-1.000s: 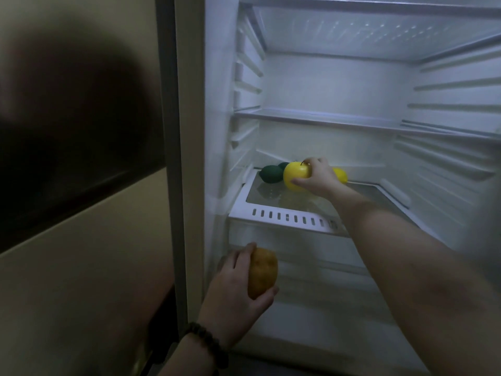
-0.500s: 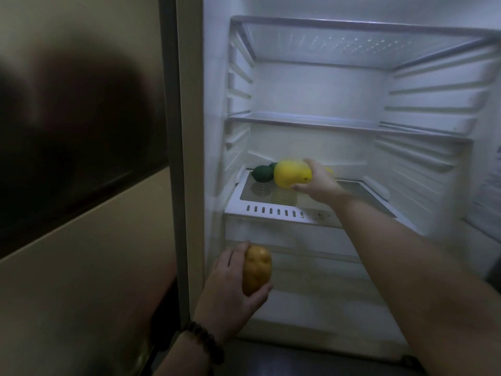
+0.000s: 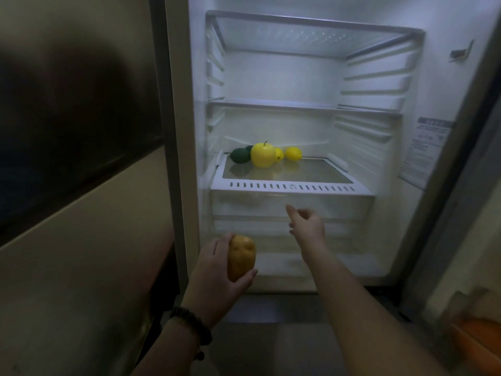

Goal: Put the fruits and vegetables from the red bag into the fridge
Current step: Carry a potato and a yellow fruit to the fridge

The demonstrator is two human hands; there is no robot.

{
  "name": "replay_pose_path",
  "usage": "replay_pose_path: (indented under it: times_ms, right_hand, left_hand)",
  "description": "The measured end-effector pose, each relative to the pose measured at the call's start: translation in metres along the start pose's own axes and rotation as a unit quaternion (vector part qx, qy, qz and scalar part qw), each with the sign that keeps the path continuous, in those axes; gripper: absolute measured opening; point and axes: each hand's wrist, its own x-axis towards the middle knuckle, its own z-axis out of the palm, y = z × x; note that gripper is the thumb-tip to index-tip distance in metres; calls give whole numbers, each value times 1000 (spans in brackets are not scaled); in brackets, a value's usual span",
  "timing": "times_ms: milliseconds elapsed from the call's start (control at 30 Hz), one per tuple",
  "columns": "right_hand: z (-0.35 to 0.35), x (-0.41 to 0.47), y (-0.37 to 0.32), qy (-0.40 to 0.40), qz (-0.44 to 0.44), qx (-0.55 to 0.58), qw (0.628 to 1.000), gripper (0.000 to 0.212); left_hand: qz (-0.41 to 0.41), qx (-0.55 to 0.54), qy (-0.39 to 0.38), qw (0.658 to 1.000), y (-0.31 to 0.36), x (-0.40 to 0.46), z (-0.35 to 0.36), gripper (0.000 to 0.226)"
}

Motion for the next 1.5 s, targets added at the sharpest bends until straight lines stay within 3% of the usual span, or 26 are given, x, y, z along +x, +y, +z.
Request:
replay_pose_path:
  times_ms: [33,100,167,267,667,867,1100,1433,1500]
  right_hand:
    - [0,4,9,0,99,94,991,48]
    - [-4,16,19,-16,231,271,934,81]
    - [-7,28,23,-28,272,365,890,101]
    - [-11,41,23,-33,280,431,857,110]
    - [-3,42,32,-22,259,353,899,87]
    - [-8,24,37,3,250,372,894,85]
    - [-24,-10,32,6,244,388,889,59]
    - [-48,-62,33,6,238,378,895,49]
    - [-55,-70,31,-15,246,333,910,47]
  left_hand:
    - [2,4,0,1000,-2,-2,1,74]
    - [-4,2,-1,1000,-5,-4,0,77]
    - [-10,-1,1,1000,-8,-4,0,79]
    - [-15,5,8,1000,-11,-3,-3,76]
    - [-17,15,23,999,-12,2,-8,76]
    - [-1,1,21,1000,-4,6,-8,75]
    - [23,-19,5,1000,9,10,-9,78]
    - [53,-57,3,997,37,14,-15,79]
    - [60,-58,13,996,42,15,-17,79]
